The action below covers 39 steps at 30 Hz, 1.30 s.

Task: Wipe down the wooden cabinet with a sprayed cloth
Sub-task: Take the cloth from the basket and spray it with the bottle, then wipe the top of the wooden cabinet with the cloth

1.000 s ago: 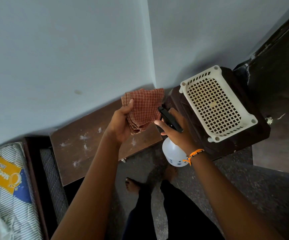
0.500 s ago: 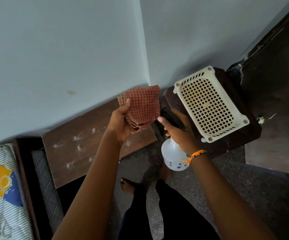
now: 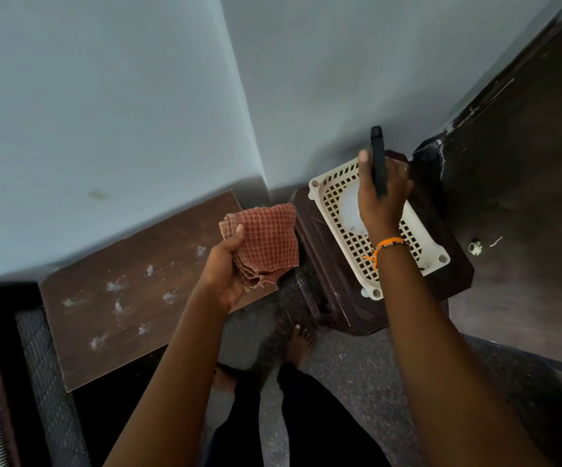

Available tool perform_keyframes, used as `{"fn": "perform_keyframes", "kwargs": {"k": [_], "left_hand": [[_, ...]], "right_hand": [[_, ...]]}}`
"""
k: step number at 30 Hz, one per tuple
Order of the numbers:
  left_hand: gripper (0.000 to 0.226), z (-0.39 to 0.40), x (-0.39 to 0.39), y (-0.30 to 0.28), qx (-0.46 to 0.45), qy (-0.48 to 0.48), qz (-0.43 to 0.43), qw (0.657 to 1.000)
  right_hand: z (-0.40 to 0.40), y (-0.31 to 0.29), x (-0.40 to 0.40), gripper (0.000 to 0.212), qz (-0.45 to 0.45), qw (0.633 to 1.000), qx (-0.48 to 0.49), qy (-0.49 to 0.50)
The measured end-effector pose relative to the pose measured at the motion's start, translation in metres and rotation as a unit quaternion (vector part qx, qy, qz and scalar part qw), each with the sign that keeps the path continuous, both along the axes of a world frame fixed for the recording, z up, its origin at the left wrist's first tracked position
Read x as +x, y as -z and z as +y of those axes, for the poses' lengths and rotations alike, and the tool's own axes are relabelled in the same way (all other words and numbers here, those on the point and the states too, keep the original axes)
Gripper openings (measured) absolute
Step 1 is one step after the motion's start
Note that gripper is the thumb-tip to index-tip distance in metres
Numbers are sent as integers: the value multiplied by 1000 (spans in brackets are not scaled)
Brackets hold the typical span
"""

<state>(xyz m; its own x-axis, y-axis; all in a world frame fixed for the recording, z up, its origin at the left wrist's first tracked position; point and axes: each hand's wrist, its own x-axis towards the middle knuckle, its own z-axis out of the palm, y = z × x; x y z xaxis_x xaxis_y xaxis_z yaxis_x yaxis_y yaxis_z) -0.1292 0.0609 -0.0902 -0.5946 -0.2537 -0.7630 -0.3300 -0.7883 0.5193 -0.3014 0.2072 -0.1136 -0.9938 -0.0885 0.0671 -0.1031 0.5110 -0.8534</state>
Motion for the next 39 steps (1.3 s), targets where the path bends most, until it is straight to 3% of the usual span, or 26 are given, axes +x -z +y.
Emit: {"fn": "perform_keyframes", "kwargs": {"k": [2, 7, 10, 14, 18, 20, 22, 24, 26, 27, 30, 32, 35, 39], "left_hand": [[30, 2, -6, 1, -1, 9, -14, 1000], [29, 9, -26, 3, -1, 33, -33, 999], [29, 14, -34, 6, 8, 42, -20, 999], [28, 20, -35, 9, 25, 41, 1, 999], [30, 21, -31, 12, 65, 18, 23, 997], [28, 21, -24, 14, 84, -1, 34, 996], [24, 18, -13, 17, 104, -6, 41, 994], [23, 13, 2, 20, 118, -4, 42, 992], [33, 6, 20, 23, 116, 4, 33, 993], [35, 1, 31, 24, 110, 9, 27, 994], [32, -17, 67, 34, 55, 42, -13, 998], [29, -31, 95, 43, 5, 63, -76, 995], [28, -50, 141, 57, -39, 100, -140, 984], [26, -79, 217, 72, -7, 72, -125, 989]], "right_hand": [[4, 15, -18, 53, 11, 1000, -7, 11], [10, 43, -37, 24, -50, 998, -45, 2], [14, 54, -32, 34, -47, 998, -51, -10], [17, 49, -25, 22, -78, 996, -40, -8], [17, 39, 10, 29, -113, 990, -47, 70], [14, 39, 41, 24, -176, 978, -73, 89], [10, 43, 75, 33, -323, 929, -178, 17], [7, 48, 102, 52, -477, 815, -319, -82], [3, 46, 113, 48, -572, 709, -402, -91], [-2, 46, 118, 42, -587, 694, -404, -101], [-24, 48, 133, 21, -576, 746, -297, -154], [-40, 50, 143, 15, -582, 761, -213, -191], [-65, 49, 163, 23, -609, 733, -109, -281], [-116, 53, 227, 24, -636, 701, -23, -321]]}}
